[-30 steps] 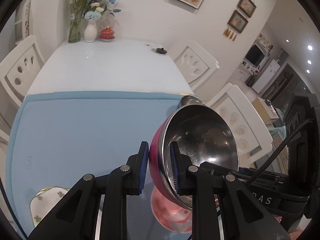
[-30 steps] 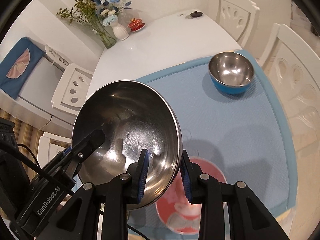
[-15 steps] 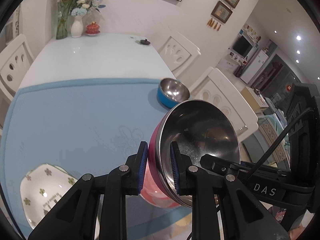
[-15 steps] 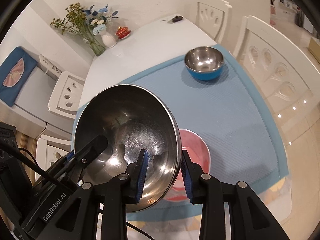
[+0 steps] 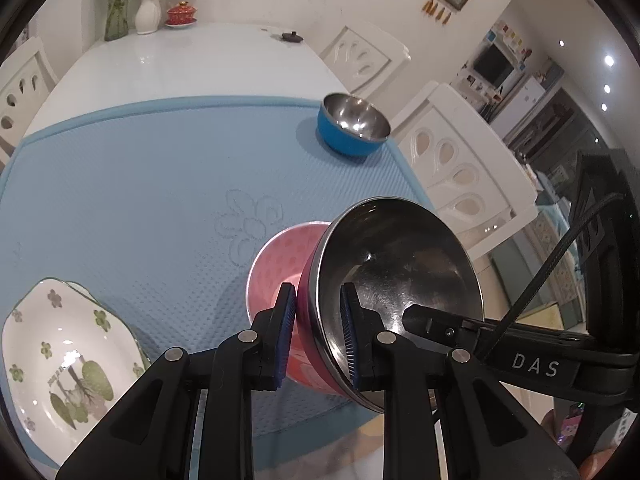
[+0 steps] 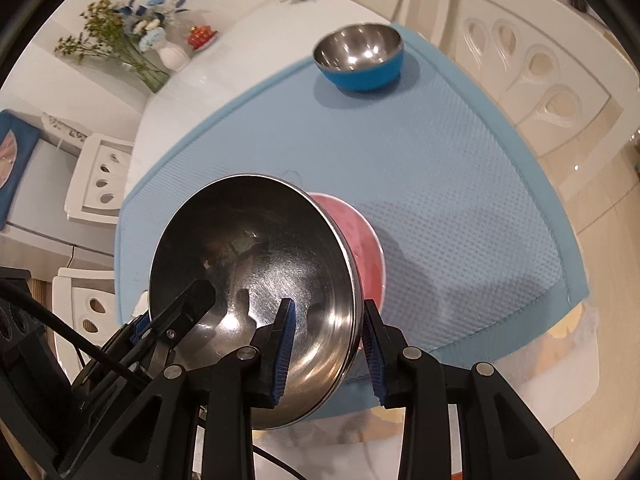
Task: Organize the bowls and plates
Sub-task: 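Carry the magenta bowl over the pink bowl and lower it inside, then set the magenta bowl down inside the pink bowl and open both tools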
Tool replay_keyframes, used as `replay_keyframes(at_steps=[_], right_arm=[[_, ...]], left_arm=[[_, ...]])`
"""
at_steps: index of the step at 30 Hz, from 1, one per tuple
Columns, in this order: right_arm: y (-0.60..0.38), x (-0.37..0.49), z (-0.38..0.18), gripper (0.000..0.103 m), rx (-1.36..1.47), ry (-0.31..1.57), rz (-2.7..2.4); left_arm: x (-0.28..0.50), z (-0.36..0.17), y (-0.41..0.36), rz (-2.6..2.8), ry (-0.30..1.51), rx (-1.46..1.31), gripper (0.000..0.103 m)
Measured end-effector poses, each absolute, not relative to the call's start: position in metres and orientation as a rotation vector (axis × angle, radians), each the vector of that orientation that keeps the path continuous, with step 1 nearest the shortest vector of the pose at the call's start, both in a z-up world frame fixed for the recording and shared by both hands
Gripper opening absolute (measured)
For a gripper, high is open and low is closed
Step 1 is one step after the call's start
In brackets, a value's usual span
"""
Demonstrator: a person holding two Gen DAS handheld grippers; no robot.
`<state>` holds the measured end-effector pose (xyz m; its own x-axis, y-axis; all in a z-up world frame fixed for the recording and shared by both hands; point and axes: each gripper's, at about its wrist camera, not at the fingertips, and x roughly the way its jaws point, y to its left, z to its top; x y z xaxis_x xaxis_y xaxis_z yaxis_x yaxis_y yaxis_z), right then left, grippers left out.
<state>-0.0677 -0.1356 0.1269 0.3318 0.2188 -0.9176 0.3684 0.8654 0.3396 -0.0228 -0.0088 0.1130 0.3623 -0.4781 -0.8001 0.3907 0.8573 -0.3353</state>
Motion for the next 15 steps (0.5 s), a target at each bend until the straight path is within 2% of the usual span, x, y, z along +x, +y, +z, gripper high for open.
replay_keyframes(at_steps=[15], right_arm=[[-0.144, -0.071, 0.107, 0.032, 0.581, 1.281, -0.103]], left_arm=[[-0.023, 0.086, -0.013, -0.530, 1.144, -0.084, 0.019]])
